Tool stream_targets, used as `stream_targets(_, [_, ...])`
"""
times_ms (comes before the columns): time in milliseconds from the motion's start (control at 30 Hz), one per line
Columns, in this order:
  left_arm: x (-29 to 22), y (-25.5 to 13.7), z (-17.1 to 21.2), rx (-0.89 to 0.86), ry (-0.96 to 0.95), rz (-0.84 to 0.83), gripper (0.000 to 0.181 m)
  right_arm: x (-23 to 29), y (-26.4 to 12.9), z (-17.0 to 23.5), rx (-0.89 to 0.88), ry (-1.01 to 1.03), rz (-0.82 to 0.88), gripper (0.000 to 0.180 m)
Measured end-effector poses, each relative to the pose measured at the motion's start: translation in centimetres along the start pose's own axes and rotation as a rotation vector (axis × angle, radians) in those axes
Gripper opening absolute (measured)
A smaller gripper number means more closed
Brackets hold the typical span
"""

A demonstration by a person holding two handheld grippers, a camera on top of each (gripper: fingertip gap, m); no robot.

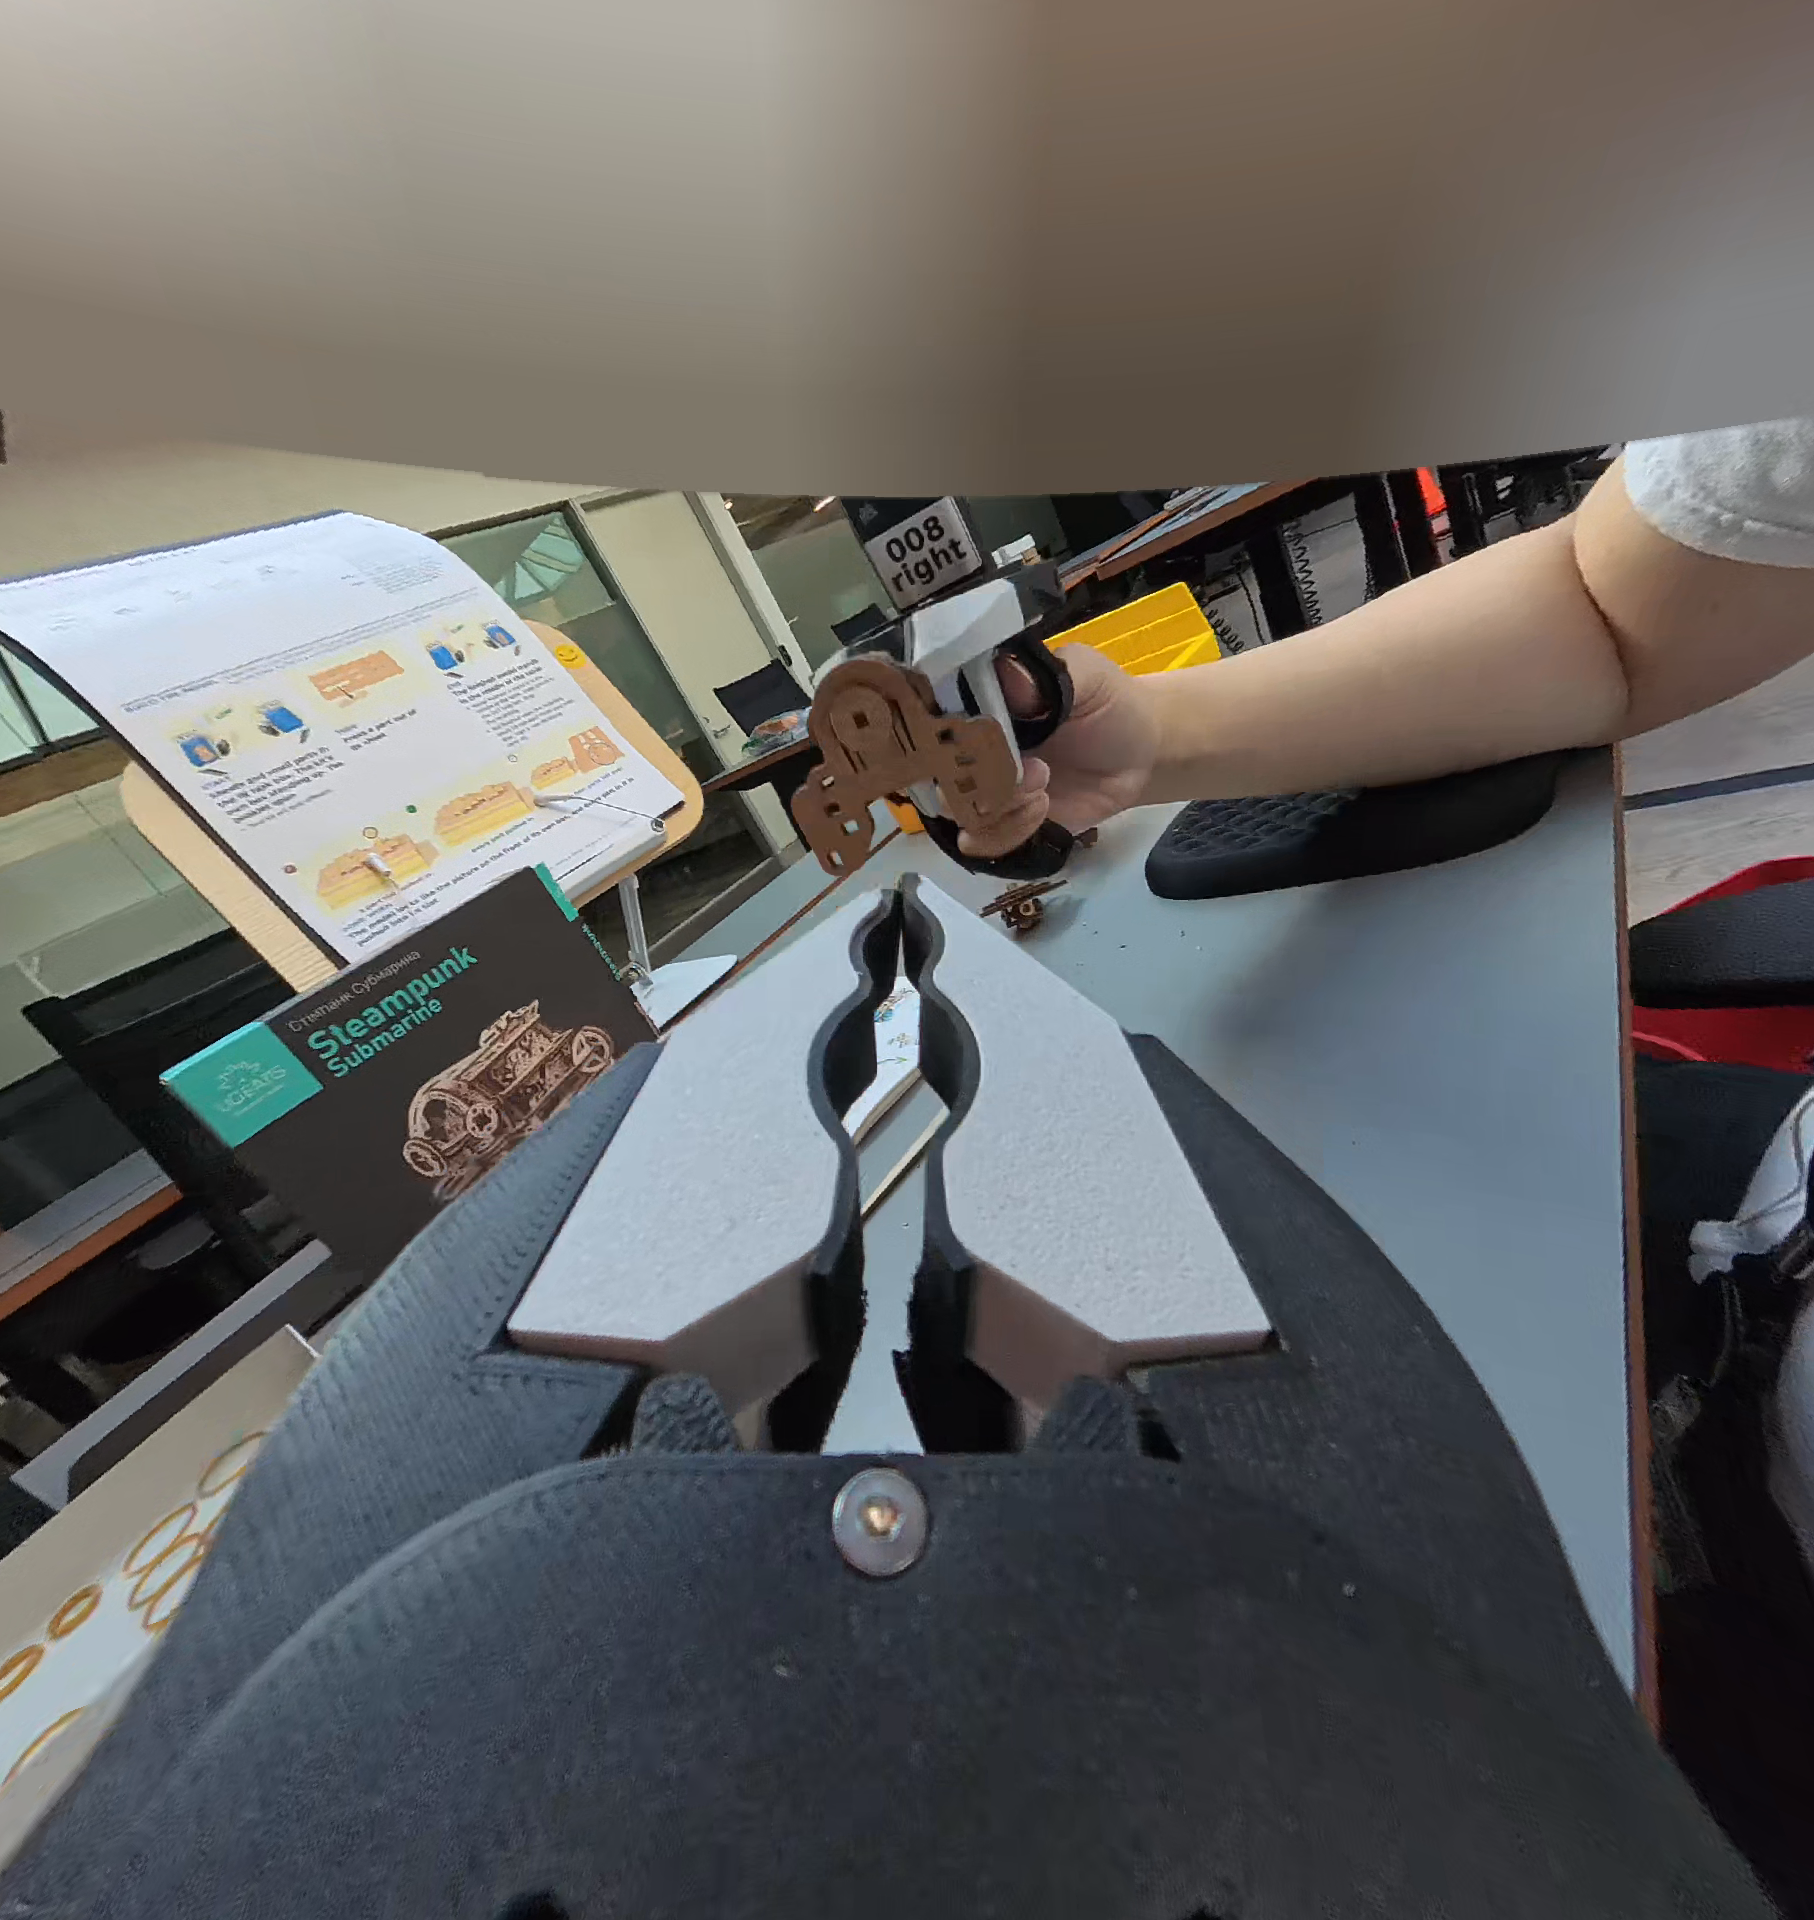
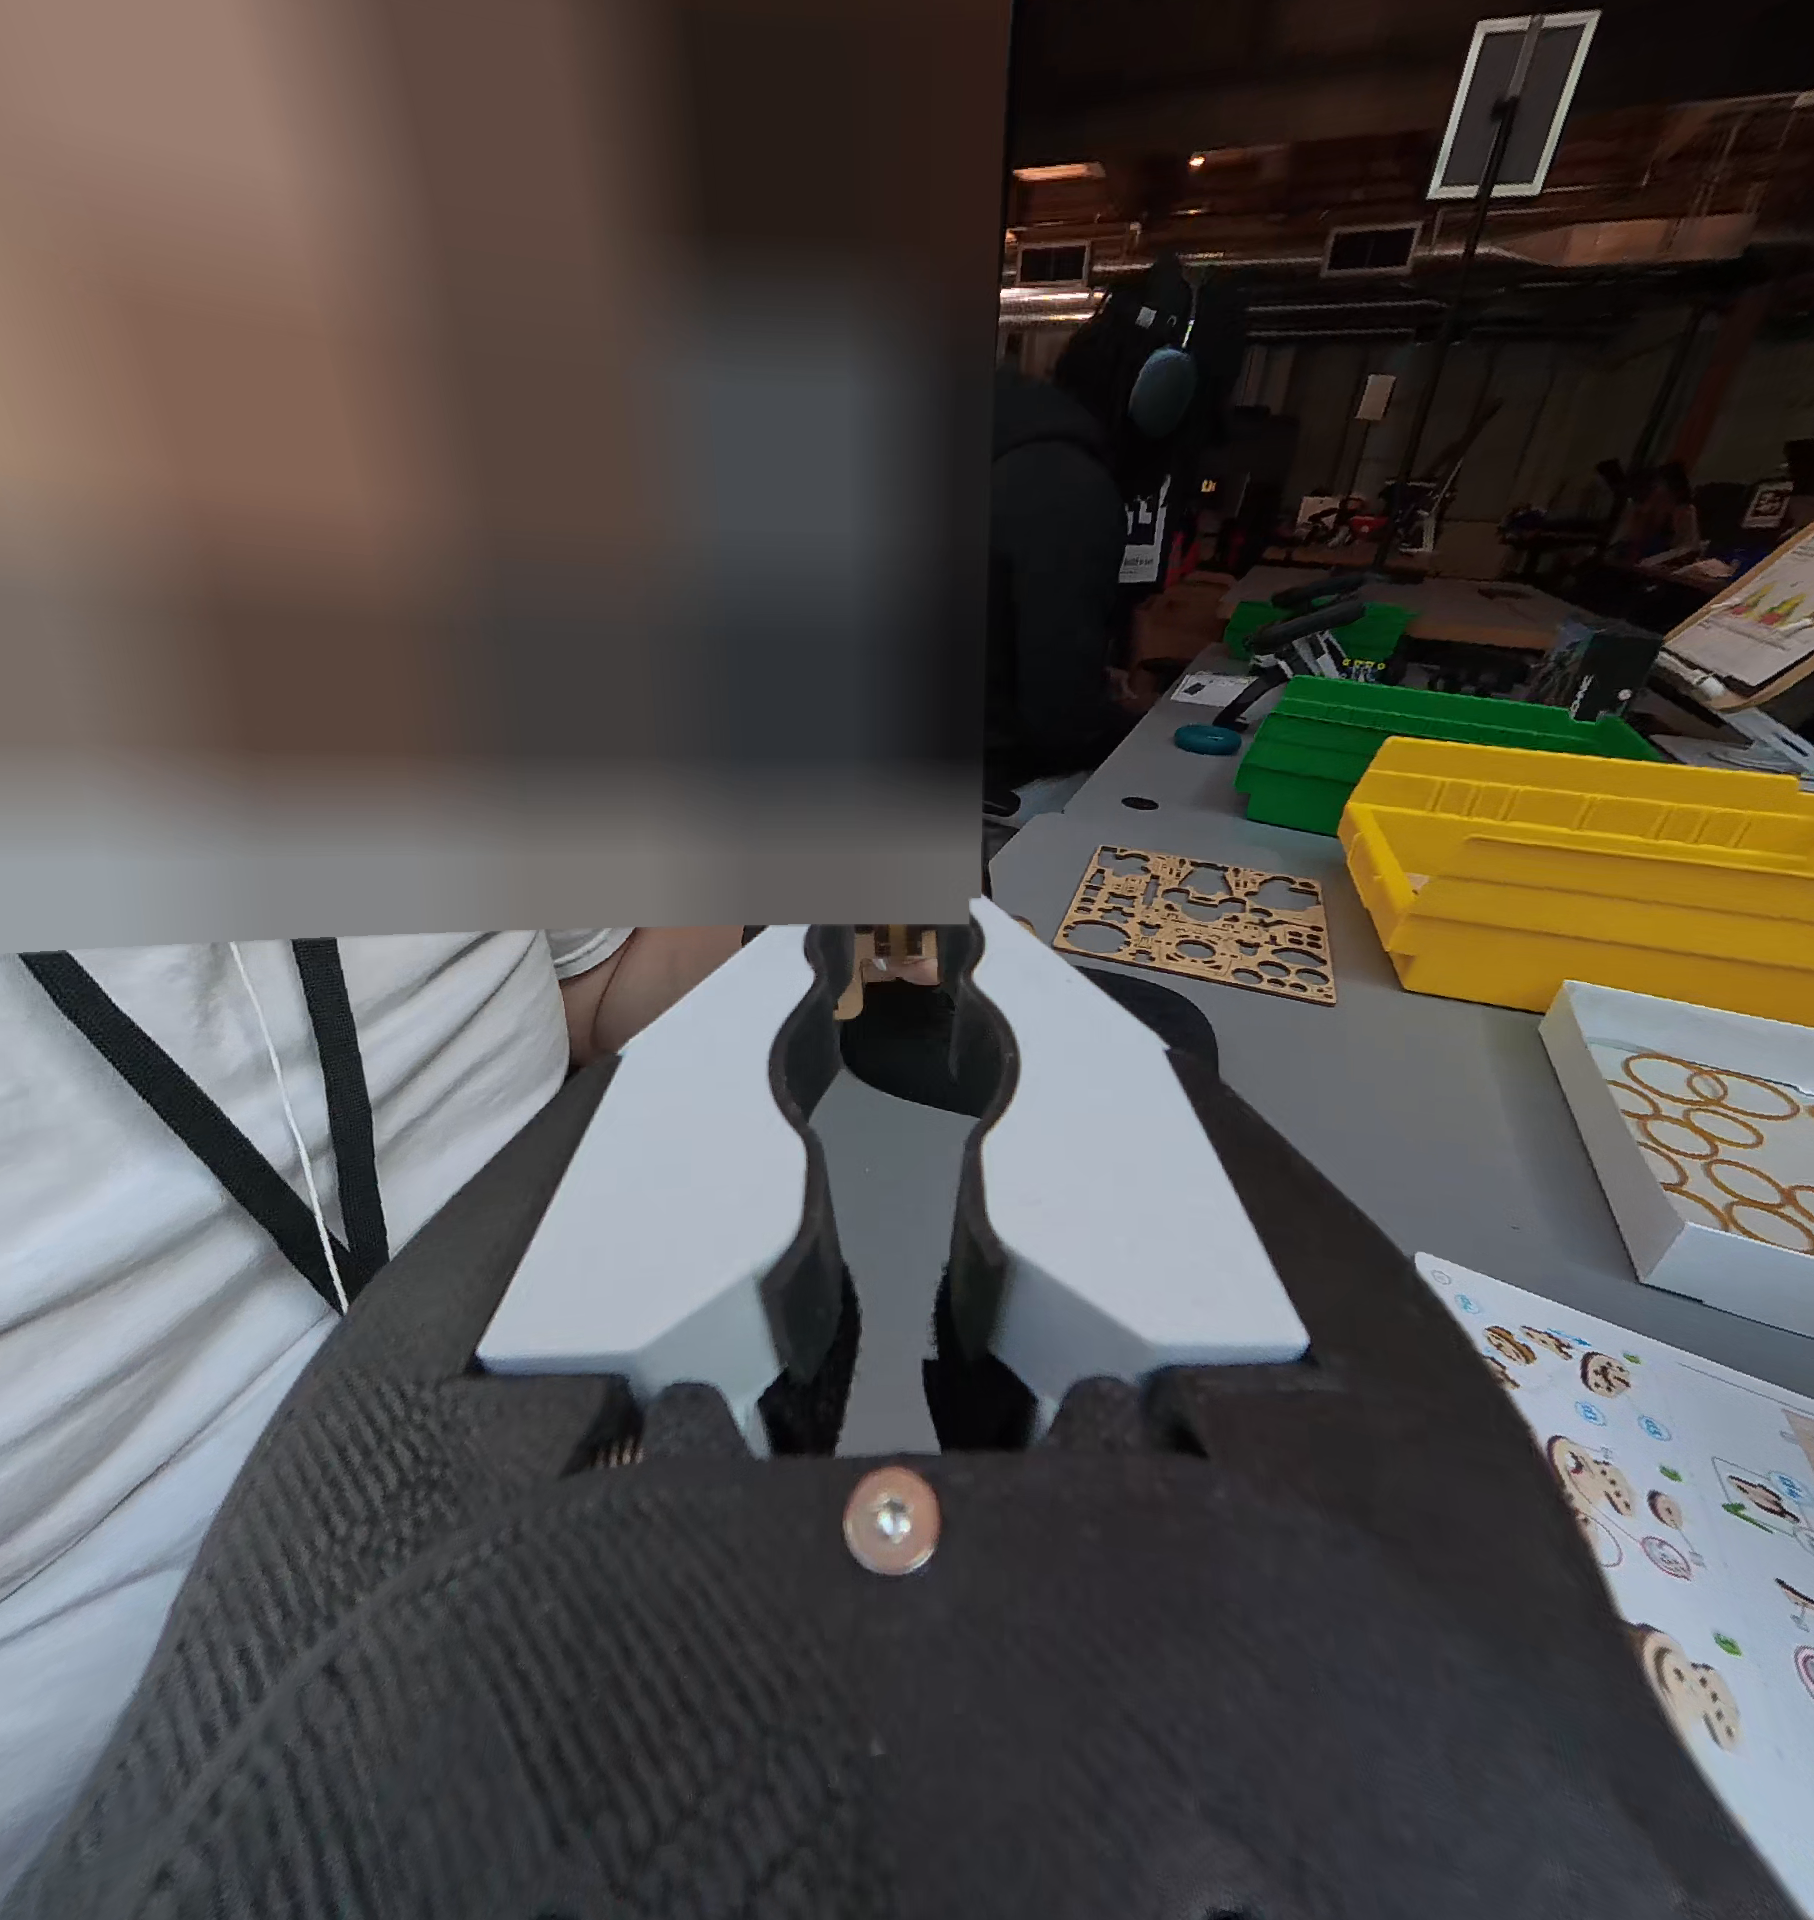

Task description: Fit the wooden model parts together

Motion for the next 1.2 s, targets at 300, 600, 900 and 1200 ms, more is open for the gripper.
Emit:
stream_targets(300, [-0.1,1.9,0.8,-0.055,-0.290,0.057,0.019,0.7,1.6,1.0,0.094,-0.104,0.013,0.015])
stream_targets(600, [-0.1,2.4,1.0,-0.069,-0.356,0.086,0.010,1.1,2.4,1.9,0.178,-0.141,0.005,0.015])
stream_targets(900, [-0.3,2.2,1.3,-0.033,-0.307,0.085,0.010,1.2,2.6,2.2,0.215,-0.164,0.016,0.015])
stream_targets(1200, [-1.6,3.3,2.5,0.090,-0.158,0.057,0.003,1.7,2.9,1.8,0.348,-0.270,0.032,0.015])
Point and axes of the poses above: each gripper's, where its closed fingertips meet, y out along the fingers, z out of its underside, x = y × z across the jaws, the point moved 7 cm from there along -y, back along the fingers
